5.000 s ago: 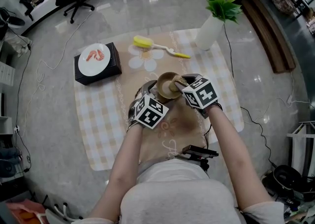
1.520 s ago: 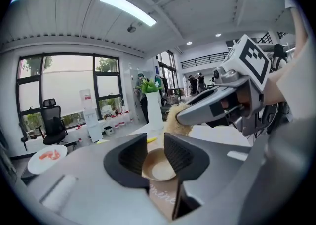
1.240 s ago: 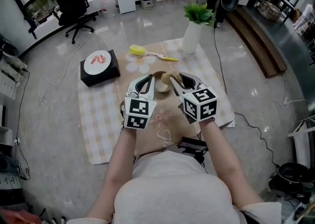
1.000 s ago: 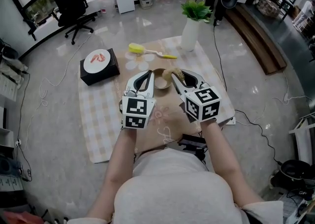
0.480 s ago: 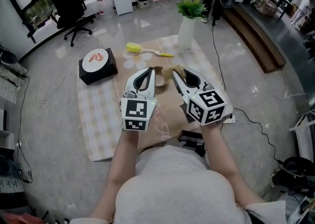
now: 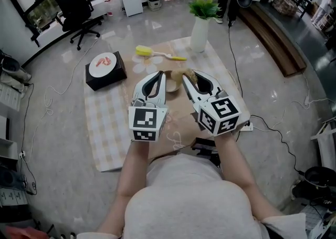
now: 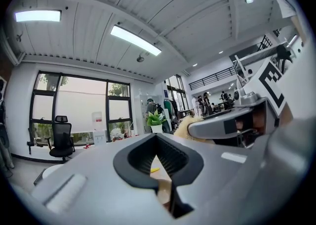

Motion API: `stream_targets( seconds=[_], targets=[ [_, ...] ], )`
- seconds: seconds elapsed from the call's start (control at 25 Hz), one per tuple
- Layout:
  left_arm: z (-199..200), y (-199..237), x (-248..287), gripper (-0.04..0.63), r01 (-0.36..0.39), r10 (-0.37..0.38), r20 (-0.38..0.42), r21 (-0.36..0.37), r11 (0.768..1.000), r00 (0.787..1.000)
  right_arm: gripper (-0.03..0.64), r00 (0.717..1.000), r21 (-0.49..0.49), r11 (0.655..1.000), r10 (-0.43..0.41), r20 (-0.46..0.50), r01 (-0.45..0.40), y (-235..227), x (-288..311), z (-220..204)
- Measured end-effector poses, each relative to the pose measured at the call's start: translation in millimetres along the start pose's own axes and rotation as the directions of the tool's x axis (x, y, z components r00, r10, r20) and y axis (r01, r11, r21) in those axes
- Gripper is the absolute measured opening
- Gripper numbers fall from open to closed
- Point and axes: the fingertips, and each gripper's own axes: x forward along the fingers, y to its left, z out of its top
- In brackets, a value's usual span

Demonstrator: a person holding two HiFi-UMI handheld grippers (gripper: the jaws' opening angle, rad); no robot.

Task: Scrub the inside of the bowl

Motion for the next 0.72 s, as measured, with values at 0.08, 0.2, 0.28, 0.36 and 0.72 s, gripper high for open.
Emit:
stream_targets(
  seconds=[0.08, 0.2, 0.28, 0.36, 0.72],
  targets=[
    [0.7, 0.7, 0.2, 0.001, -0.003, 0.003, 0.002, 0.000, 1.000, 1.000, 0.098, 1.000, 0.007, 1.000, 0.004, 0.004, -0.004, 0.3, 0.5, 0.4],
    [1.9, 1.8, 0.6, 0.002, -0.008, 0.008, 0.002, -0.002, 1.000, 1.000, 0.098, 1.000, 0.022, 1.000, 0.013, 0.005, -0.013, 0.7, 0.7, 0.9],
    [2.7, 2.0, 1.4, 0.002, -0.009, 0.009, 0.002, -0.005, 1.000, 1.000, 0.098, 1.000, 0.025, 1.000, 0.016, 0.004, -0.016, 0.5, 0.8, 1.6],
    [2.4, 1.8, 2.5, 0.002, -0.009, 0.009, 0.002, -0.007, 1.000, 1.000, 0.098, 1.000, 0.026, 1.000, 0.018, 0.002, -0.018, -0.3, 1.0, 1.3],
    [2.5, 1.1, 5.0, 0.002, -0.011, 0.011, -0.003, -0.016, 1.000, 1.000, 0.098, 1.000, 0.031, 0.999, 0.023, -0.001, -0.023, -3.2, -0.5, -0.3]
  ],
)
